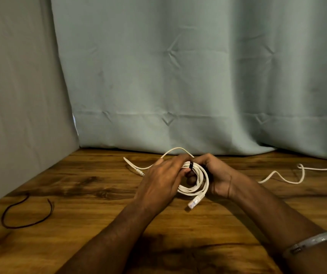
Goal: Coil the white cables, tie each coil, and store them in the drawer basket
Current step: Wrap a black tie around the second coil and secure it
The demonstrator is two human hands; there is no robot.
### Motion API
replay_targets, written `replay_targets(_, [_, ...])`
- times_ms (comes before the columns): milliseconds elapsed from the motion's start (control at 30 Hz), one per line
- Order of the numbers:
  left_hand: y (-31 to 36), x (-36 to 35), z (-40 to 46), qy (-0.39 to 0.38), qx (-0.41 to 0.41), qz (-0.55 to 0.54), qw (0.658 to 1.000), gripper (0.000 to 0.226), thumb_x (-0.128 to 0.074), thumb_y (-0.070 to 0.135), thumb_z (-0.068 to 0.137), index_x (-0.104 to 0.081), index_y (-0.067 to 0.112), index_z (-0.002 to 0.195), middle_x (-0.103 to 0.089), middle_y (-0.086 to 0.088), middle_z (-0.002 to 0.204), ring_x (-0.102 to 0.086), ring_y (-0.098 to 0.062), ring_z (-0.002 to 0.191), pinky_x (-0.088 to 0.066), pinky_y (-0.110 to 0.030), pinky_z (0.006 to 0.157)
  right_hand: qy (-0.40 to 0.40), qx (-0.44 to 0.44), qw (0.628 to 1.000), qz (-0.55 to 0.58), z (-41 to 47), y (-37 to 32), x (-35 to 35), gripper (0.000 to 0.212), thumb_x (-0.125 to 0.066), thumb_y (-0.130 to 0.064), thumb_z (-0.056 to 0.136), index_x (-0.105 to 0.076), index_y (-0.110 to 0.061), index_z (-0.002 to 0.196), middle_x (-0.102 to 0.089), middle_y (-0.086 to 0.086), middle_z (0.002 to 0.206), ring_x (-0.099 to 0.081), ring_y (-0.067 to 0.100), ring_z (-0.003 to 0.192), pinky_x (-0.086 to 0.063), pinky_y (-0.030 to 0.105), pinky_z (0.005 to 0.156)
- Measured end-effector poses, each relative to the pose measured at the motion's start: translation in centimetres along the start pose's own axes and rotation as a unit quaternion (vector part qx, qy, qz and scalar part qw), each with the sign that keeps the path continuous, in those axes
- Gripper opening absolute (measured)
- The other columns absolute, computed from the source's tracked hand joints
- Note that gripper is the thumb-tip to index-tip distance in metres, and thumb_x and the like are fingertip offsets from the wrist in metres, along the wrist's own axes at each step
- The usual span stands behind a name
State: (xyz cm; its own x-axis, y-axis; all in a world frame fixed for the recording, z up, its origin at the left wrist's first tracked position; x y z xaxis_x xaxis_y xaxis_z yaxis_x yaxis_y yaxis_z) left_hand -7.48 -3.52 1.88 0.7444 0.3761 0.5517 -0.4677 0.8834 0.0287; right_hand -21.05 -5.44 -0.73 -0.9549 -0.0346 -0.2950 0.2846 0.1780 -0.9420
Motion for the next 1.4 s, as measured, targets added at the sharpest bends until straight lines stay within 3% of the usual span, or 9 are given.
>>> replay_targets(367, [-1.7, -1.7, -0.5, -0.039, 0.077, -0.011, 0.996, 0.025, -0.041, 0.041, 0.104, -0.055, 0.022, 0.112, -0.068, 0.002, 0.098, -0.051, -0.018, 0.085, -0.039, -0.034, 0.069, 0.001, -0.054, 0.993, -0.104, 0.6, 1.3, 0.3, 0.03, -0.054, -0.017, 0.09, -0.07, -0.014, 0.064, -0.056, 0.0, 0.061, -0.054, 0.01, 0.053, -0.049, 0.024, 0.052])
replay_targets(467, [-2.7, -2.1, -0.6, -0.026, 0.115, -0.056, 0.991, 0.021, -0.046, 0.036, 0.103, -0.057, 0.02, 0.109, -0.07, 0.001, 0.096, -0.057, -0.018, 0.087, -0.038, -0.032, 0.068, 0.048, 0.04, 0.983, -0.17, 0.8, 0.5, 0.3, 0.041, -0.061, -0.049, 0.098, -0.071, -0.017, 0.074, -0.062, 0.0, 0.064, -0.057, 0.011, 0.056, -0.046, 0.026, 0.054])
replay_targets(567, [-4.4, -2.6, -0.8, -0.011, 0.177, -0.12, 0.977, 0.023, -0.046, 0.038, 0.101, -0.06, 0.022, 0.109, -0.071, 0.004, 0.093, -0.065, -0.015, 0.085, -0.051, -0.038, 0.071, 0.035, 0.2, 0.956, -0.214, 0.2, -1.4, 0.1, 0.027, -0.075, -0.034, 0.092, -0.076, -0.007, 0.09, -0.07, 0.006, 0.073, -0.063, 0.018, 0.065, -0.049, 0.028, 0.058])
replay_targets(633, [-5.1, -3.1, -1.0, -0.015, 0.208, -0.171, 0.963, 0.022, -0.048, 0.036, 0.102, -0.064, 0.025, 0.112, -0.072, 0.008, 0.096, -0.067, -0.008, 0.089, -0.054, -0.035, 0.076, 0.009, 0.265, 0.911, -0.315, -0.4, -2.0, -0.3, 0.023, -0.08, -0.014, 0.087, -0.069, -0.006, 0.106, -0.076, 0.002, 0.085, -0.07, 0.016, 0.077, -0.055, 0.027, 0.067])
replay_targets(800, [-5.3, -4.8, -1.3, -0.057, 0.273, -0.328, 0.903, 0.03, -0.048, 0.037, 0.102, -0.067, 0.023, 0.121, -0.074, 0.004, 0.111, -0.068, -0.009, 0.106, -0.053, -0.046, 0.096, 0.143, 0.311, 0.771, -0.537, -0.4, -2.6, 0.0, 0.046, -0.07, -0.04, 0.064, -0.059, -0.038, 0.109, -0.074, -0.009, 0.083, -0.07, 0.014, 0.073, -0.06, 0.041, 0.07])
replay_targets(933, [-5.2, -5.3, -1.3, -0.056, 0.305, -0.42, 0.853, 0.035, -0.045, 0.038, 0.102, -0.068, 0.018, 0.12, -0.074, -0.005, 0.113, -0.068, -0.019, 0.111, -0.051, -0.046, 0.102, 0.196, 0.366, 0.653, -0.633, -1.3, -3.4, -0.7, 0.046, -0.08, -0.042, 0.072, -0.051, -0.038, 0.107, -0.066, -0.015, 0.095, -0.06, 0.011, 0.08, -0.045, 0.032, 0.066])
replay_targets(1133, [-5.9, -5.3, -1.4, -0.025, 0.348, -0.4, 0.847, 0.031, -0.045, 0.042, 0.104, -0.069, 0.027, 0.116, -0.073, -0.008, 0.107, -0.066, -0.028, 0.111, -0.051, -0.05, 0.1, 0.157, 0.415, 0.497, -0.746, -1.9, -3.3, -3.0, 0.041, -0.078, -0.032, 0.077, -0.044, -0.033, 0.099, -0.046, -0.012, 0.102, -0.042, 0.013, 0.075, -0.029, 0.03, 0.06])
replay_targets(1200, [-6.5, -5.6, -1.6, -0.036, 0.353, -0.374, 0.857, 0.035, -0.044, 0.059, 0.094, -0.069, 0.042, 0.112, -0.074, -0.001, 0.106, -0.063, -0.026, 0.115, -0.049, -0.053, 0.102, 0.144, 0.432, 0.462, -0.761, -2.1, -3.2, -3.7, 0.036, -0.079, -0.032, 0.075, -0.052, -0.031, 0.099, -0.05, -0.008, 0.104, -0.045, 0.014, 0.078, -0.028, 0.029, 0.063])
replay_targets(1400, [-7.1, -5.8, -1.5, -0.009, 0.364, -0.403, 0.84, 0.026, -0.047, 0.045, 0.092, -0.073, 0.04, 0.091, -0.073, 0.002, 0.083, -0.068, -0.021, 0.089, -0.05, -0.049, 0.094, 0.129, 0.512, 0.397, -0.751, -3.2, -3.2, -4.1, 0.022, -0.077, -0.036, 0.084, -0.07, -0.026, 0.102, -0.062, -0.001, 0.098, -0.058, 0.02, 0.085, -0.033, 0.028, 0.065])
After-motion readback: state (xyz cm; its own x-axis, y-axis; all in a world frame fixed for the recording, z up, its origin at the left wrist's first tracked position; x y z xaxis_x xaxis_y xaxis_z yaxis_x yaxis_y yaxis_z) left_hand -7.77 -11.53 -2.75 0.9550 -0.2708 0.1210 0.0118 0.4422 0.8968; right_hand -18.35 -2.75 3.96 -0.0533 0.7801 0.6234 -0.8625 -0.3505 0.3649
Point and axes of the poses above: each hand's wrist, its own z-axis towards the middle knuckle, its own x-axis out of the back of the hand, y = z × x, the point moved 6 cm from there along z, towards the middle knuckle
